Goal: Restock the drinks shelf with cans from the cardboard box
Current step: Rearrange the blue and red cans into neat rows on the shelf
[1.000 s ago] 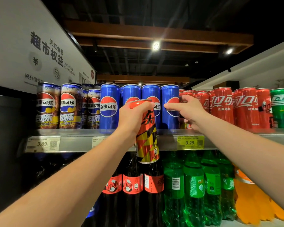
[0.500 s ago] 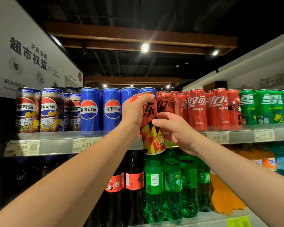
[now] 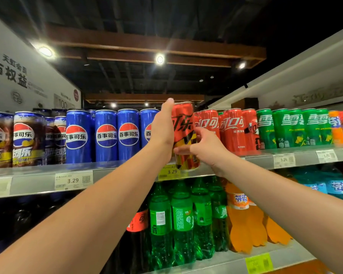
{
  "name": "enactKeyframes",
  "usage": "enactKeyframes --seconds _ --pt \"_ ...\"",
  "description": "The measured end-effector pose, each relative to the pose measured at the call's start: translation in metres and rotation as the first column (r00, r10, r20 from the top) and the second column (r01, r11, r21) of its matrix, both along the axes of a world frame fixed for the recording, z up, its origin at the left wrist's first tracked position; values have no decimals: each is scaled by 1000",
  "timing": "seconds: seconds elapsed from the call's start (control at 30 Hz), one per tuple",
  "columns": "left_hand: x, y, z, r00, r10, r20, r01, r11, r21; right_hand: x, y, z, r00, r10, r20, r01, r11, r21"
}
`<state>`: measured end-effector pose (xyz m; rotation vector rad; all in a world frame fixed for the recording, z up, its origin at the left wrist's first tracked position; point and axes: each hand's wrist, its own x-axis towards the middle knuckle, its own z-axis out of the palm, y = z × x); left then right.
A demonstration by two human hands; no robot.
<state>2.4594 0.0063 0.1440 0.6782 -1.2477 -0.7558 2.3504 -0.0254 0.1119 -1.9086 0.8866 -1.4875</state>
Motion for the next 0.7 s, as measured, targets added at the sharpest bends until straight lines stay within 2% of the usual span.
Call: enactKeyframes --seconds 0.1,0.23,0.33,0.47,0.7 --pt "-5 3 -4 997 -20 -72 18 1000 -19 -3 -7 12 993 -54 108 53 998 17" --pt "10 1 -11 975 124 -186 -122 992 23 -6 -18 23 977 -49 206 39 998 57" --pt "24 -2 -21 972 163 -172 -156 986 55 0 -27 26 979 -77 190 60 994 90" --pt "32 -2 -28 981 127 -147 -110 987 121 12 -39 25 978 -61 200 40 993 112" --pt "33 -9 -33 992 78 -101 -66 991 120 25 -56 20 984 -76 161 49 985 166"
